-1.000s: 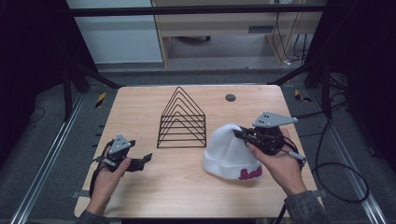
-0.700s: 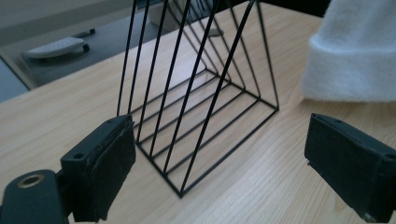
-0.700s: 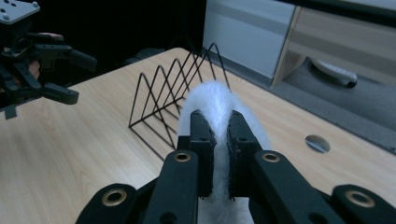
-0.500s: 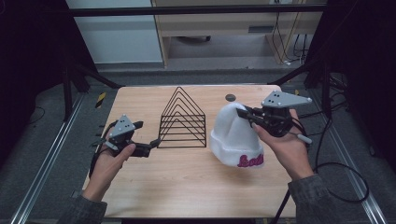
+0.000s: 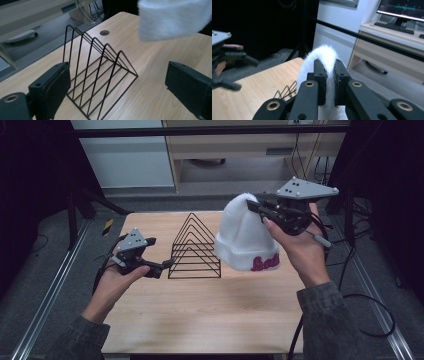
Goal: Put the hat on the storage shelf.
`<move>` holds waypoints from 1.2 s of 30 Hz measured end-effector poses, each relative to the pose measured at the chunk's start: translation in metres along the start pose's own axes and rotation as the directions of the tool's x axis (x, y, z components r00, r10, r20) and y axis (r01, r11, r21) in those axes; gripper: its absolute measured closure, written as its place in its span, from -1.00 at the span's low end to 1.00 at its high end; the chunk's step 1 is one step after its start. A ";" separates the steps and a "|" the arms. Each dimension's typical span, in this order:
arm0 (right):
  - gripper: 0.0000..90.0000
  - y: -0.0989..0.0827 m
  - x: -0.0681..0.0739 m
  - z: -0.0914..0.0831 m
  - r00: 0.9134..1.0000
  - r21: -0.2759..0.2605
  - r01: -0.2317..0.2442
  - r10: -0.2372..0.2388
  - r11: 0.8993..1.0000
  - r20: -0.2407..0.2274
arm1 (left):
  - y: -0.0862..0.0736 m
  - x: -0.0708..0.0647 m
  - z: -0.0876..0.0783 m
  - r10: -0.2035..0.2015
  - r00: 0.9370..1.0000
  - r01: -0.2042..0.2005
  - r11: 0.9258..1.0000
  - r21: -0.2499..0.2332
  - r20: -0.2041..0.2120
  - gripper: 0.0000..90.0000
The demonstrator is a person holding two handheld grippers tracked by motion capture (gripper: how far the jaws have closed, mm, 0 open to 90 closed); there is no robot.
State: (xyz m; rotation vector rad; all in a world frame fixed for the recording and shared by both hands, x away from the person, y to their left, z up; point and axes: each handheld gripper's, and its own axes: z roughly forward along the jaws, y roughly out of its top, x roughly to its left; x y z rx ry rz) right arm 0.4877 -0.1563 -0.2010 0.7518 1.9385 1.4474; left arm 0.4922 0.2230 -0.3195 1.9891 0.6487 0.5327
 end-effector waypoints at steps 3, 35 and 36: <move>0.86 0.014 0.003 0.011 1.000 -0.005 0.018 -0.018 1.000 0.004 | 0.011 -0.003 0.002 0.024 1.000 -0.024 1.000 -0.007 0.005 -0.87; 0.86 0.065 0.028 0.061 0.997 -0.078 0.055 -0.059 0.995 -0.053 | 0.035 0.013 0.022 0.013 1.000 -0.012 0.999 -0.046 0.022 -0.67; 0.86 0.065 0.028 0.061 0.997 -0.078 0.055 -0.059 0.995 -0.053 | 0.035 0.013 0.022 0.013 1.000 -0.012 0.999 -0.046 0.022 -0.66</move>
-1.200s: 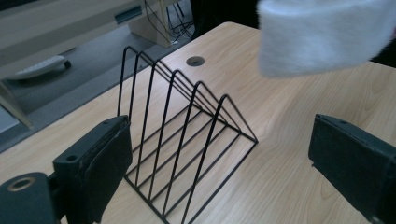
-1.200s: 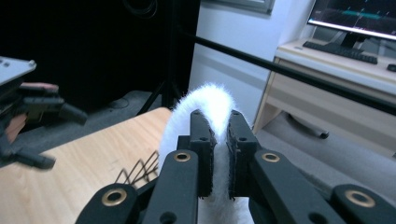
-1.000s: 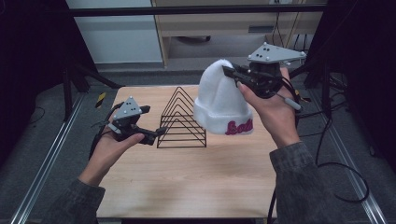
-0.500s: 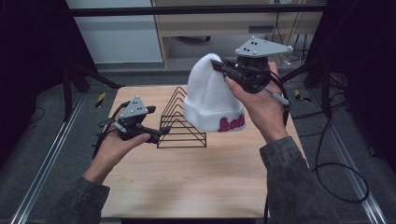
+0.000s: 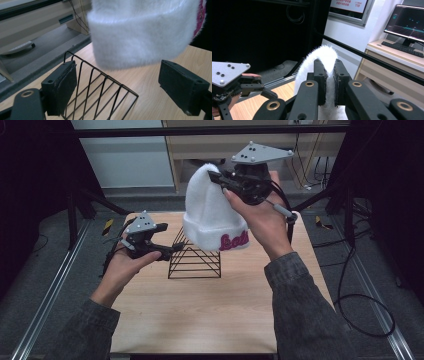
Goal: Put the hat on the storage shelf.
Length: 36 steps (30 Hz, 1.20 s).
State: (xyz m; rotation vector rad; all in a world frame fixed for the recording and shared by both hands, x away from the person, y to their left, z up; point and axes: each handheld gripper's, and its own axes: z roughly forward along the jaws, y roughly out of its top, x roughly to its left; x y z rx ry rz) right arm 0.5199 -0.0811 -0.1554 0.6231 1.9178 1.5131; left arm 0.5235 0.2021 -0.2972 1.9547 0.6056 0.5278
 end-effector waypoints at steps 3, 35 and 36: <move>0.86 0.001 0.005 0.013 1.000 0.001 -0.007 0.007 1.000 -0.023 | 0.005 0.009 0.007 0.000 1.000 0.000 1.000 0.021 -0.012 -0.65; 0.86 -0.012 -0.017 0.032 0.999 0.082 0.015 -0.018 0.997 0.037 | 0.006 0.023 0.004 -0.004 0.989 0.010 0.999 0.038 -0.145 0.77; 0.86 -0.014 -0.019 0.035 0.999 0.087 0.010 -0.014 0.996 0.044 | 0.005 0.024 0.002 -0.012 0.988 0.017 0.999 0.032 -0.151 0.77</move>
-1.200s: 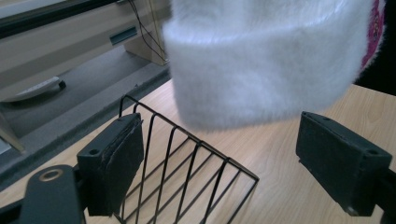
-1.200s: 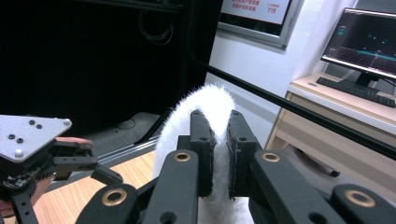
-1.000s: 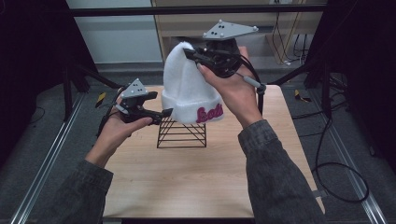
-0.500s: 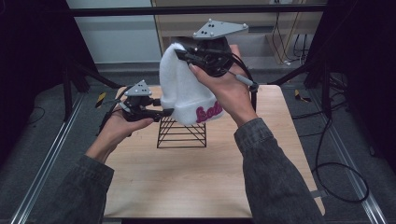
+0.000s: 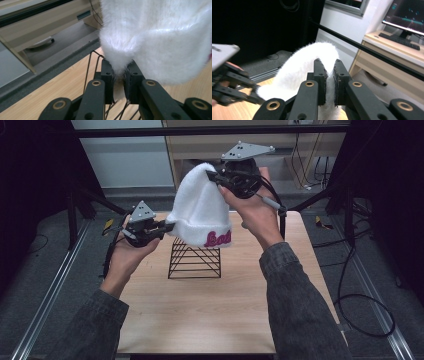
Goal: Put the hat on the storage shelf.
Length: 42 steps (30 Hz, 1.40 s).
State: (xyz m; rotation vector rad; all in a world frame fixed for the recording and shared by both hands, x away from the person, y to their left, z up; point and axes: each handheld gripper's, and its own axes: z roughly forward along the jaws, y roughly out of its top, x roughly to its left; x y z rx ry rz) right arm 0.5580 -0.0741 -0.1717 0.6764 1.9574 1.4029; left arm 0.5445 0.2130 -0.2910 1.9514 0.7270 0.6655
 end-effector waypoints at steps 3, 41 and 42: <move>0.86 -0.005 -0.005 0.007 1.000 0.012 -0.014 0.014 1.000 0.007 | -0.002 0.004 -0.005 -0.010 1.000 0.010 1.000 0.000 -0.012 0.78; 0.85 -0.043 0.001 0.060 0.999 0.076 -0.009 0.012 0.997 -0.039 | -0.045 0.038 0.018 -0.063 0.996 0.067 0.996 0.060 -0.069 0.78; 0.85 -0.043 0.001 0.060 0.999 0.076 -0.009 0.012 0.997 -0.039 | -0.045 0.038 0.018 -0.063 0.996 0.067 0.996 0.060 -0.069 0.78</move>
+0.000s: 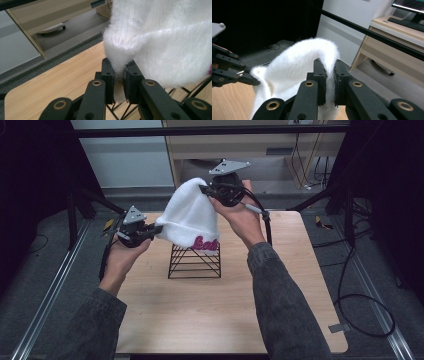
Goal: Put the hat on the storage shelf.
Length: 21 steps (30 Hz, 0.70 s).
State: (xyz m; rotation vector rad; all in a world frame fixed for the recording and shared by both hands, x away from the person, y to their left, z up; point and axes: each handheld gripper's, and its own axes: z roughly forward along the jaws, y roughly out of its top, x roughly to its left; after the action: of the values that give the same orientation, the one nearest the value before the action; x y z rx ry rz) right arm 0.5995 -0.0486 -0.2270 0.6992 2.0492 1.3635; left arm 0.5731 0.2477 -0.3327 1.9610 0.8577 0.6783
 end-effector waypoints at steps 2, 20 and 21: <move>0.85 0.000 0.005 0.001 1.000 0.003 0.008 -0.008 1.000 -0.011 | -0.004 0.002 -0.002 -0.003 1.000 0.003 1.000 0.000 0.000 0.78; 0.85 -0.014 0.029 -0.015 0.996 0.069 0.064 -0.060 0.996 -0.064 | -0.036 -0.019 -0.003 0.035 0.996 -0.037 0.999 0.027 0.077 0.77; 0.85 -0.014 0.029 -0.015 0.996 0.069 0.064 -0.060 0.996 -0.064 | -0.036 -0.019 -0.003 0.035 0.996 -0.037 0.999 0.027 0.077 0.77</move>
State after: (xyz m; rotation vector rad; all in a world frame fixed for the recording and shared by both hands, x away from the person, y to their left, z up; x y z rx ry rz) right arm 0.5676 -0.0424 -0.2404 0.6250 2.1587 1.2982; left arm 0.5482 0.2481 -0.3653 2.0193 0.7910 0.6110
